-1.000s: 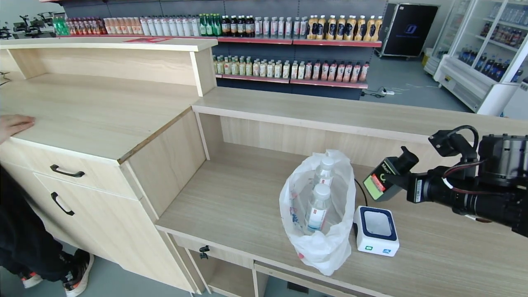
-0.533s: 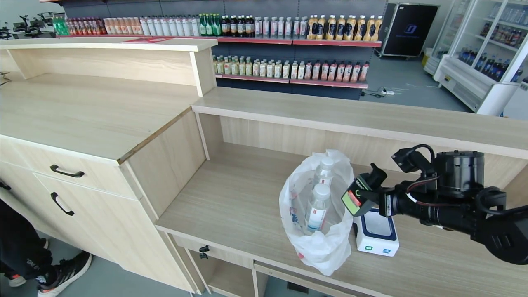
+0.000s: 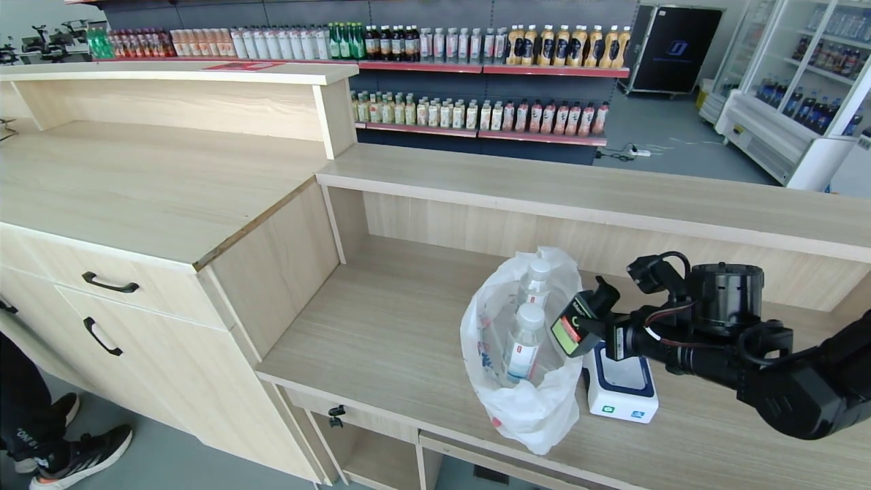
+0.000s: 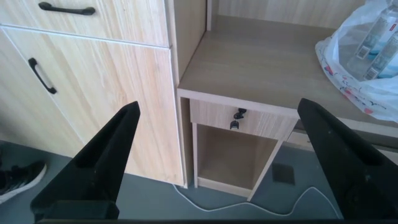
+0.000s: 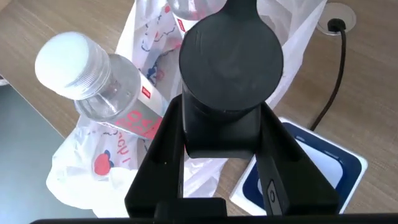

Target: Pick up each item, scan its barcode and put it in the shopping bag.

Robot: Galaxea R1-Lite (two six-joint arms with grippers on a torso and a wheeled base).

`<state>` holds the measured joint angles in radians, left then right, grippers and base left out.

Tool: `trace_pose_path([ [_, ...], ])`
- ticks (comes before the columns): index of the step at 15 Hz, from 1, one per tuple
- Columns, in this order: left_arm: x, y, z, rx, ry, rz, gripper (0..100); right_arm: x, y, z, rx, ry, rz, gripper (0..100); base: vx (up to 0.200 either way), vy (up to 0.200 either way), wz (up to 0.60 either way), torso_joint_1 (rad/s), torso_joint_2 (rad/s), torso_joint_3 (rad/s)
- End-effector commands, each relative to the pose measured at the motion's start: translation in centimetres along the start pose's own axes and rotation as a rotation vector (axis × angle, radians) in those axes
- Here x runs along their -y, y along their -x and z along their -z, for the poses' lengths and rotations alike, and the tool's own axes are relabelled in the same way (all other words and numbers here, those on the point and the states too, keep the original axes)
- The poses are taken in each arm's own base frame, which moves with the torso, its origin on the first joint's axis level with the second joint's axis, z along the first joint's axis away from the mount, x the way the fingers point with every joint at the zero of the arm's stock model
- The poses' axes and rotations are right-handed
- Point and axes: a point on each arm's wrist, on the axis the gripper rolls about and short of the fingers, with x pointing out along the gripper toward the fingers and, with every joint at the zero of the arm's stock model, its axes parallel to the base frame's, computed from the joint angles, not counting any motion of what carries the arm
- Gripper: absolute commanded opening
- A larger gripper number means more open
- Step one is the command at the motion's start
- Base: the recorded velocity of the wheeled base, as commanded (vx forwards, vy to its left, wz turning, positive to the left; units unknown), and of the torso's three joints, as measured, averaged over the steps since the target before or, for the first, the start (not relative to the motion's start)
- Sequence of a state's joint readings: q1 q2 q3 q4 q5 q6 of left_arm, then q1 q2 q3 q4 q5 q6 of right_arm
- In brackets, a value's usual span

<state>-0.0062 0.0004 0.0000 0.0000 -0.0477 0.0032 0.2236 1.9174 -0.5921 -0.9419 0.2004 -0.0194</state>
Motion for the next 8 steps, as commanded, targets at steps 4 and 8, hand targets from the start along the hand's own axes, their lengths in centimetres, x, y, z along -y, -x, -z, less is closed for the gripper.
trace_pose_path([
  [4,0.0,0.0,0.0,-0.001,0.000,0.000,100,0.2,-1.8,1.1,0.039,0.000,-0.085,0,0.000,0.000,0.00,0.000,0.00,0.000],
  [8,0.0,0.0,0.0,-0.001,0.000,0.000,100,0.3,-2.6,1.8,0.055,-0.003,-0.119,0,0.000,0.000,0.00,0.000,0.00,0.000],
])
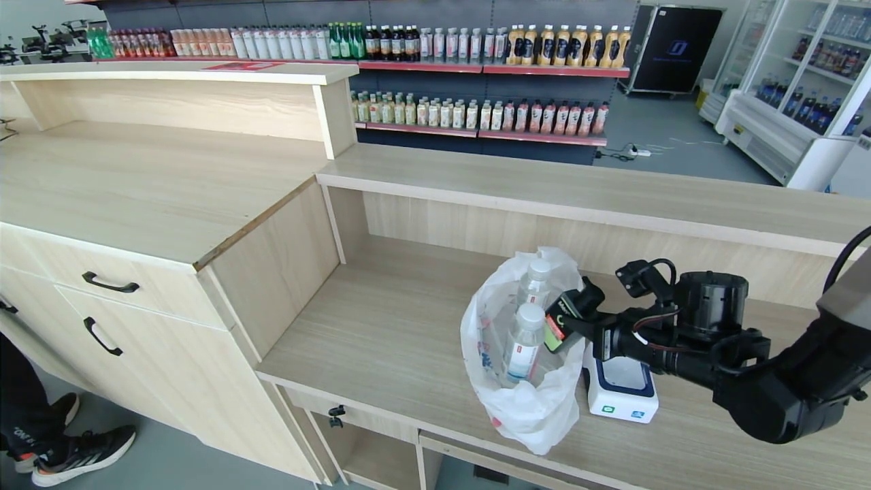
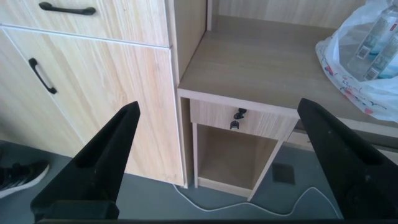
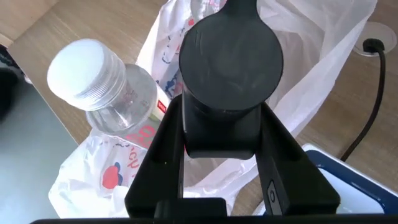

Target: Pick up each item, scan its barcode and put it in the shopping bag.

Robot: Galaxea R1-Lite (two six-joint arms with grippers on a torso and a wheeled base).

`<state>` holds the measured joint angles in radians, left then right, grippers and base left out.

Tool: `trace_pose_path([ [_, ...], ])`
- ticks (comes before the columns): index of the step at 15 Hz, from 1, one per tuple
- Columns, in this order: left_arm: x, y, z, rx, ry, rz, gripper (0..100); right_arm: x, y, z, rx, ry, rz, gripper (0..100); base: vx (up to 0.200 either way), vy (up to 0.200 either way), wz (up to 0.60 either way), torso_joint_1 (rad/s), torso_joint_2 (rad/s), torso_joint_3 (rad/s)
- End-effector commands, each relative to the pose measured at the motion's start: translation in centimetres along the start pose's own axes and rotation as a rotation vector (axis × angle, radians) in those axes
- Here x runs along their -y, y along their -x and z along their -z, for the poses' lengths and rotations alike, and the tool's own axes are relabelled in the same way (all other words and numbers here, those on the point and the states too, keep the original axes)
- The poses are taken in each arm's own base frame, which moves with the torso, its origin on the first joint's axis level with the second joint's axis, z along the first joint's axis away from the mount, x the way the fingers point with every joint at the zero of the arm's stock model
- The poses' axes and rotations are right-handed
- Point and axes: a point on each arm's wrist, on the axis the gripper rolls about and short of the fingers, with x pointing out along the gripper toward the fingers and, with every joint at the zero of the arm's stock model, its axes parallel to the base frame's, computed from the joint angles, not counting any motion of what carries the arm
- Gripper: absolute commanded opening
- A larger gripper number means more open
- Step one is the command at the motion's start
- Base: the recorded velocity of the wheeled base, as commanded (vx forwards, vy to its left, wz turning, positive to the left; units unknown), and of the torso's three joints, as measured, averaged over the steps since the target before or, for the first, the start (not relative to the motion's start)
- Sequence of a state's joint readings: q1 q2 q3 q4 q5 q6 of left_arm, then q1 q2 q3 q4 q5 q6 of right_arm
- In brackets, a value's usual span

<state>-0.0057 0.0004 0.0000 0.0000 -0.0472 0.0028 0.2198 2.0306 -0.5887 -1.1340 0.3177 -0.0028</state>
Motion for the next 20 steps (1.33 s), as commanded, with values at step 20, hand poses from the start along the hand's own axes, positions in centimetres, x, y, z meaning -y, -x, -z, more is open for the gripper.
trace_pose_path([
  [20,0.0,0.0,0.0,-0.001,0.000,0.001,100,1.9,1.2,3.1,-0.032,0.058,0.029,0,0.000,0.000,0.00,0.000,0.00,0.000],
])
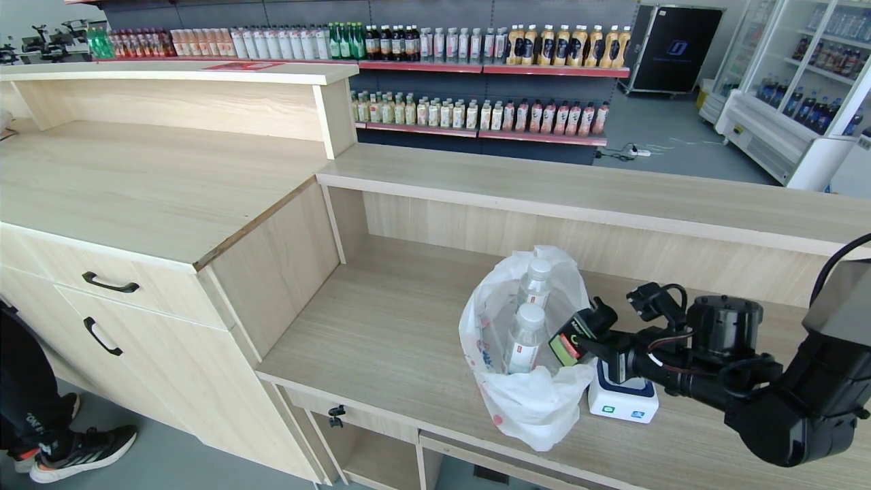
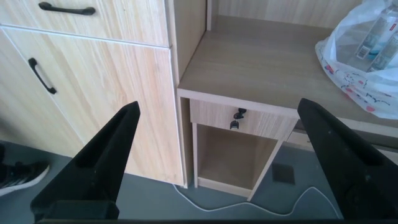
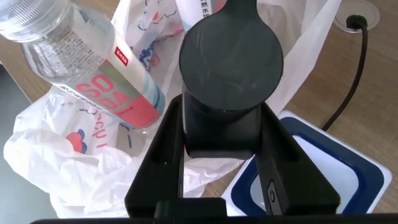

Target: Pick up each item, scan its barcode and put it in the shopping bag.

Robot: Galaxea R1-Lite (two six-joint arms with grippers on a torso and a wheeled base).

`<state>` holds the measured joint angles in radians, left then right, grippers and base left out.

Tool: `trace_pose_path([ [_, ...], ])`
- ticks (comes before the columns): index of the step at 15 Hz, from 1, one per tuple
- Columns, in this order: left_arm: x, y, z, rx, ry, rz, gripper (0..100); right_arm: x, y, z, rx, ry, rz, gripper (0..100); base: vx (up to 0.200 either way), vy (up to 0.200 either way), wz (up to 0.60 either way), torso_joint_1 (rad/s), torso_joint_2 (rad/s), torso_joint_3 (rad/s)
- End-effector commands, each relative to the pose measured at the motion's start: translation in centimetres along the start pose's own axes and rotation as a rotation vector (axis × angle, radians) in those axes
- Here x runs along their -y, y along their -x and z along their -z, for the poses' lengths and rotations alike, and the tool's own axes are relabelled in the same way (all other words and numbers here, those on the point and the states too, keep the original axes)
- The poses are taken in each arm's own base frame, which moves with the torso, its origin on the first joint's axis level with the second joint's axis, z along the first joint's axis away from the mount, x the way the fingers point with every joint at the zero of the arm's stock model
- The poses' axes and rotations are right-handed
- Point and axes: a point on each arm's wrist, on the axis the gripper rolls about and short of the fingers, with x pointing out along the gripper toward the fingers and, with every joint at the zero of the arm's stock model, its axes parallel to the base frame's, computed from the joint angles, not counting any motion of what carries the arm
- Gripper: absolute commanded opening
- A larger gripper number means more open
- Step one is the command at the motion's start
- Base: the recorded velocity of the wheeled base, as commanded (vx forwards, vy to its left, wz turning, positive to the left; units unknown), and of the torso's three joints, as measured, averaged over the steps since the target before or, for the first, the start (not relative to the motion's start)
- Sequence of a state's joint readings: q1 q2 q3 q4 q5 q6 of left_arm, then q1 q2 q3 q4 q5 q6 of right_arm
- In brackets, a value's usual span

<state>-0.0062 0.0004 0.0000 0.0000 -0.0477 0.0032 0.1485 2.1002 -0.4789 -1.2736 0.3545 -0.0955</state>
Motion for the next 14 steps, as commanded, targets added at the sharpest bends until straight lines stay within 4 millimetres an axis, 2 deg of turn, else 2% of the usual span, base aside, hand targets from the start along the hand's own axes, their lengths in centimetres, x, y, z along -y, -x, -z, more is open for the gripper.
trace_pose_path([
  [1,0.00,-0.01,0.00,-0.001,0.000,0.000,100,0.04,0.00,-0.03,0.010,0.003,0.001,0,0.000,0.000,0.00,0.000,0.00,0.000],
  [14,0.00,-0.01,0.00,-0.001,0.000,0.000,100,-0.77,-0.95,0.56,0.022,0.019,-0.033,0,0.000,0.000,0.00,0.000,0.00,0.000],
])
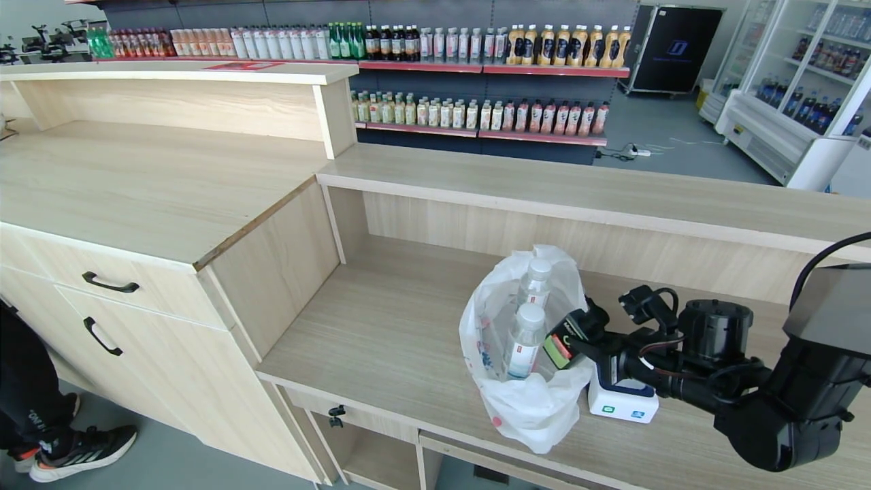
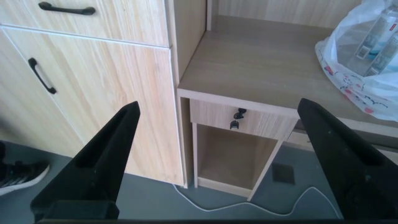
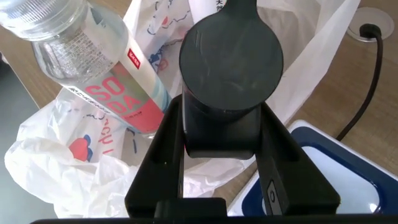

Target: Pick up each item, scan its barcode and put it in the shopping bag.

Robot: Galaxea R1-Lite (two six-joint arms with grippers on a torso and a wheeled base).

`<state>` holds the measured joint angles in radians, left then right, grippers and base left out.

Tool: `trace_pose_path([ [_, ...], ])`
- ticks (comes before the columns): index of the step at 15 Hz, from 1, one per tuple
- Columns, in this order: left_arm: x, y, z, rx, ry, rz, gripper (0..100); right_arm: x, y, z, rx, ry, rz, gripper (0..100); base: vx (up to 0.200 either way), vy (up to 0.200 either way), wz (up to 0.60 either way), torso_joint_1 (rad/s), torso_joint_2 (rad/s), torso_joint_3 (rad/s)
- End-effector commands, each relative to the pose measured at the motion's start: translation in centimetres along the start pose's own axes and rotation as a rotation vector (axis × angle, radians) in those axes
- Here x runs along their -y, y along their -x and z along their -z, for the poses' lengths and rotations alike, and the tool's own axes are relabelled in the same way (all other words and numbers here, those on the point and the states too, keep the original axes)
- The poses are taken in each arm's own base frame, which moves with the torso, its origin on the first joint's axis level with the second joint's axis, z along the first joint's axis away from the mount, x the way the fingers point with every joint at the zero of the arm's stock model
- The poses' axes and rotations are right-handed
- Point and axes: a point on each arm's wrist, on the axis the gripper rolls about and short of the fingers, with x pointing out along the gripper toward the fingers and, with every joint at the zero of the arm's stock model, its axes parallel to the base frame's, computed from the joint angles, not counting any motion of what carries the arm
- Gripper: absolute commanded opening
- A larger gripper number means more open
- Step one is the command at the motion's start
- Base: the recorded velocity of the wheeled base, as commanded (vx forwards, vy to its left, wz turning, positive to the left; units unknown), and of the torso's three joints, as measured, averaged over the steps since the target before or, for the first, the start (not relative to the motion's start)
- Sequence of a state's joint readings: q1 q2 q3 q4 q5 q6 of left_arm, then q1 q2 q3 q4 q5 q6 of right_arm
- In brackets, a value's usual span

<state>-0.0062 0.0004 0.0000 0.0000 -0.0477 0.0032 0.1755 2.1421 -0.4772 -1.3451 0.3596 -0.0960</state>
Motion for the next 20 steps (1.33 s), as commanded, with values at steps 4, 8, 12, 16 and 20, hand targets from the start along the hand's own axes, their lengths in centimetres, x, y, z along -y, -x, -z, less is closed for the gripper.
trace_pose_path([
  [4,0.0,0.0,0.0,-0.001,0.000,0.000,100,-0.4,-0.3,0.6,-0.018,0.038,-0.051,0,0.000,0.000,0.00,0.000,0.00,0.000],
  [8,0.0,0.0,0.0,-0.001,0.000,0.000,100,-0.4,-0.3,1.0,-0.018,0.063,-0.061,0,0.000,0.000,0.00,0.000,0.00,0.000],
  [12,0.0,0.0,0.0,-0.001,0.000,0.000,100,-0.3,-0.2,1.2,-0.024,0.099,-0.057,0,0.000,0.000,0.00,0.000,0.00,0.000],
  [16,0.0,0.0,0.0,-0.001,0.000,0.000,100,-0.3,-0.2,1.3,-0.027,0.101,-0.057,0,0.000,0.000,0.00,0.000,0.00,0.000],
  [20,0.0,0.0,0.0,-0.001,0.000,0.000,100,-0.3,-0.1,1.2,-0.027,0.101,-0.057,0,0.000,0.000,0.00,0.000,0.00,0.000],
])
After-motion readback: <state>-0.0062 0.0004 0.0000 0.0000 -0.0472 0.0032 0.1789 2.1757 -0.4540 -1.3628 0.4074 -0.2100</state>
